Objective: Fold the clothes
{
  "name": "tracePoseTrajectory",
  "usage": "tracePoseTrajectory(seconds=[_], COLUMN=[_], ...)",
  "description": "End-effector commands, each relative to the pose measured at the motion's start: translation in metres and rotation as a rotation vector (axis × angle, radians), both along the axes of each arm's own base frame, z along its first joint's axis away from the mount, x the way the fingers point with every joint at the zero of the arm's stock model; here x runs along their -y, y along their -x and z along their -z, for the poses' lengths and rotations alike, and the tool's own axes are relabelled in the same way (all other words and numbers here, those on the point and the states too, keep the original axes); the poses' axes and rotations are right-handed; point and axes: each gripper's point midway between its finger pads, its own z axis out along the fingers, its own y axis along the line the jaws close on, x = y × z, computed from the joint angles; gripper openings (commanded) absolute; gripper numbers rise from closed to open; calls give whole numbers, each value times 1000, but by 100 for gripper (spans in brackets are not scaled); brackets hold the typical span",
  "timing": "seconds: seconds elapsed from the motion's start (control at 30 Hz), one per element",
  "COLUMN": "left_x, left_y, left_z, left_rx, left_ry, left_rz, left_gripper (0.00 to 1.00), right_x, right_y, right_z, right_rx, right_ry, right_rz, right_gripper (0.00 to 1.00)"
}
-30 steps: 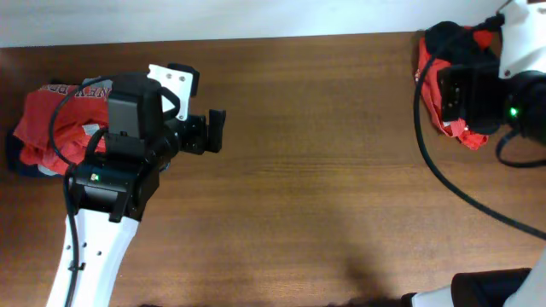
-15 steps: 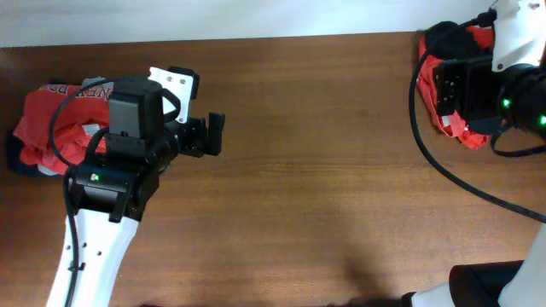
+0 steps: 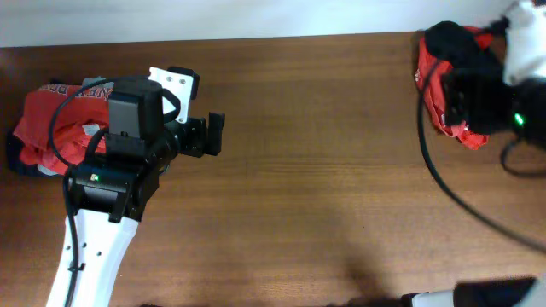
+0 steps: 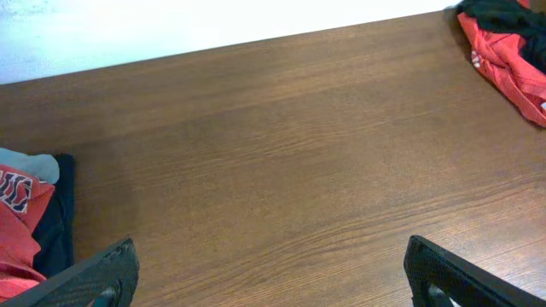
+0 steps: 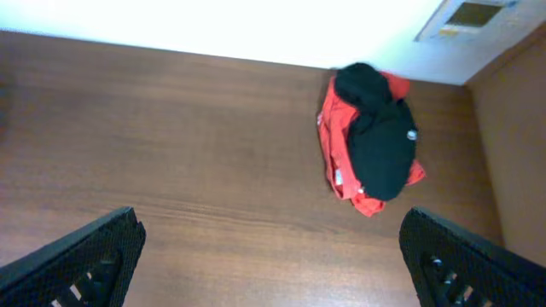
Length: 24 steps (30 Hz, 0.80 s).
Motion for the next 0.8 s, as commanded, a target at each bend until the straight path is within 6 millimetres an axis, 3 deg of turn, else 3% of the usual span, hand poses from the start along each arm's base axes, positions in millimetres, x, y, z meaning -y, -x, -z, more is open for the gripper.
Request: tracePoseTrajectory(seconds=[0.0,0.2,0.43,0.53,0.77], left_x=[-1,-1,-1,-1,-1], left_y=[-1,-1,-1,-1,-1], left_z=[-6,-6,-6,-6,-6], left_rx=[18,18,18,18,18], left_ry=[-15,-15,-15,-15,-15], left_rz=[3,3,3,3,3], left_gripper=[99,99,99,99,99], right_x=[4,5,5,2,-10], right_y=[51,115,162,165,131], right_z=[-22,-8,27,33,22], right_rx=[99,120,96,132,428], right_ry=[7,6,0,-11,-40], right_rz=[9,10,0,-14,-75], right_gripper=[99,99,99,99,99])
